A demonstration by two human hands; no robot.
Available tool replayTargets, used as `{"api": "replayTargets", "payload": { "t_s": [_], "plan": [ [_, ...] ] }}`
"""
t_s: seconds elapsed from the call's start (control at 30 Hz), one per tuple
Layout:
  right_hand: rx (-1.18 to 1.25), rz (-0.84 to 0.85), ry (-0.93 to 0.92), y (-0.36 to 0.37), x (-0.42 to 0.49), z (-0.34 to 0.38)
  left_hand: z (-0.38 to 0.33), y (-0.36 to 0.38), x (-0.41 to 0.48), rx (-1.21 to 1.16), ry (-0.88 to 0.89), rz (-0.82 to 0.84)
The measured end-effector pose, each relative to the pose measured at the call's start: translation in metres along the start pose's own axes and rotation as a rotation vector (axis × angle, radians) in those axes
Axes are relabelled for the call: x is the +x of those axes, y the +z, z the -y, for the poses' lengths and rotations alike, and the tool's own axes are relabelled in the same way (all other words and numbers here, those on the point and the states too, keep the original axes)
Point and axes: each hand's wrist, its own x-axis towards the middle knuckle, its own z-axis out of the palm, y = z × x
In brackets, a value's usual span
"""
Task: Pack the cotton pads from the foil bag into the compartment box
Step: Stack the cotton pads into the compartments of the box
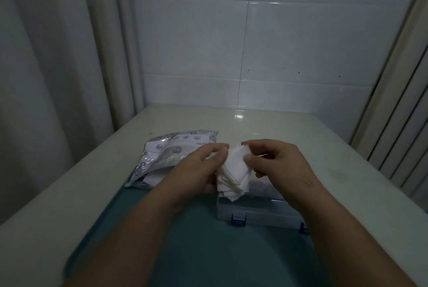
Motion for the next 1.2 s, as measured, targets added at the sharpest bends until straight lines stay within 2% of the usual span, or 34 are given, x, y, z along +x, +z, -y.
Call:
{"api": "replayTargets", "payload": {
  "t_s": [0.27,0.37,0.53,0.73,0.97,1.2],
  "plan": [
    [0.117,0.003,0.003,0.003,-0.001,0.001,0.003,-0.002,0.001,0.119,0.063,-0.006],
    [0.06,0.005,-0.002,0.005,-0.001,0.001,0.0,-0.001,0.001,0.139,0.076,-0.06],
    [0.084,0.165,0.094,0.005,-0.001,0.001,0.001,-0.005,0.003,0.062,0.111,-0.156],
    [0.033,0.19,0.078,0.007,-0.002,-0.001,-0.004,-0.005,-0.002,-0.136,0.082,-0.061],
    [-0.106,0.185,0.024,0.01,-0.005,0.0,-0.005,-0.002,-0.003,-0.138,0.058,-0.024],
    [-0.188,0.161,-0.018,0.009,-0.005,0.0,-0.003,-0.001,-0.001,-0.109,0.058,-0.066]
  ]
}}
